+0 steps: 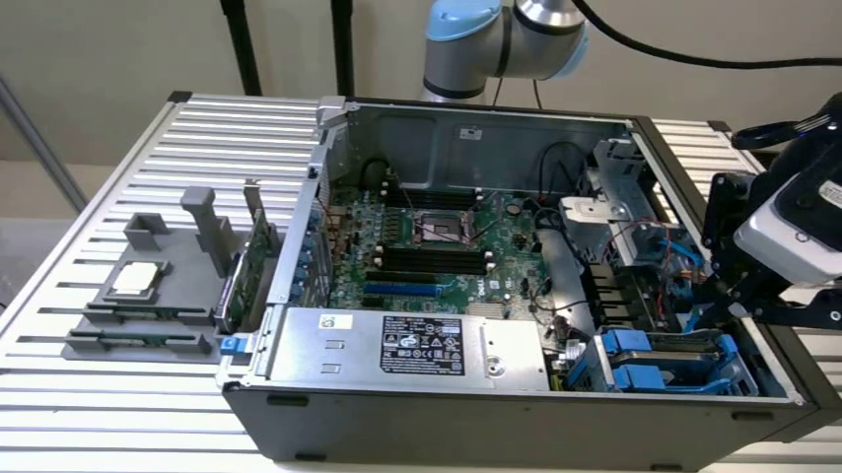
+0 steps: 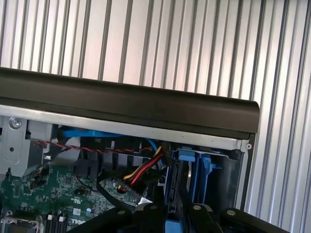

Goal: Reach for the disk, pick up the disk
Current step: 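Pick up the disk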

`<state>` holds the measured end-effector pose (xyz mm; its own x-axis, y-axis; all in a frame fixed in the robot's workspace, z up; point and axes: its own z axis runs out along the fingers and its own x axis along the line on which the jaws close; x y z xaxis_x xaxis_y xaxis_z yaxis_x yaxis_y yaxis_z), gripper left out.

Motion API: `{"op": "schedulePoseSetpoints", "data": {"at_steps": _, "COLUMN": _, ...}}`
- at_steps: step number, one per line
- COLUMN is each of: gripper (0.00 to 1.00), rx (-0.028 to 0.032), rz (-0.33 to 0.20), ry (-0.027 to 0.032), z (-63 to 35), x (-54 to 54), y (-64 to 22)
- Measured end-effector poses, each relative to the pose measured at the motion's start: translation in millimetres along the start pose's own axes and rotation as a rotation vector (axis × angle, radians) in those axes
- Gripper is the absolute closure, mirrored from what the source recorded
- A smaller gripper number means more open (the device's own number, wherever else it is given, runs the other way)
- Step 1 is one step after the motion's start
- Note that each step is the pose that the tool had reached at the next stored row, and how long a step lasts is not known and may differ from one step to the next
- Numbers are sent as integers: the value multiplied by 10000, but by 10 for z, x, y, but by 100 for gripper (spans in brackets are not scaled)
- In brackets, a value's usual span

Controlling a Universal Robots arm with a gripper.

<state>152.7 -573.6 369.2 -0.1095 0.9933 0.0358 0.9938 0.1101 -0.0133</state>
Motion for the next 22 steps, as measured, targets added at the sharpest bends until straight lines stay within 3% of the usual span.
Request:
{"op": "schedulePoseSetpoints", "data": {"at_steps": 2, "gripper": 75, "rx": -12, "rz": 0, "ry": -2, "z": 3, "x": 7, "y": -34}}
{"op": "schedulePoseSetpoints", "data": {"at_steps": 8, "gripper": 75, "rx": -42, "rz": -2, "ry": -5, "z": 11, "x": 73, "y": -29}}
{"op": "schedulePoseSetpoints", "data": {"at_steps": 11, "gripper": 89, "rx": -45, "rz": -2, "ry": -5, "z": 14, "x": 87, "y": -27}}
{"op": "schedulePoseSetpoints", "data": {"at_steps": 19, "gripper": 89, "rx": -45, "rz": -16, "ry": -6, "z": 21, "x": 122, "y": -24}}
{"op": "schedulePoseSetpoints", "data": {"at_steps": 21, "gripper": 88, "rx": -48, "rz": -27, "ry": -6, "z": 30, "x": 137, "y": -22}}
{"op": "schedulePoseSetpoints", "data": {"at_steps": 22, "gripper": 82, "rx": -48, "rz": -33, "ry": -7, "z": 34, "x": 144, "y": -21}}
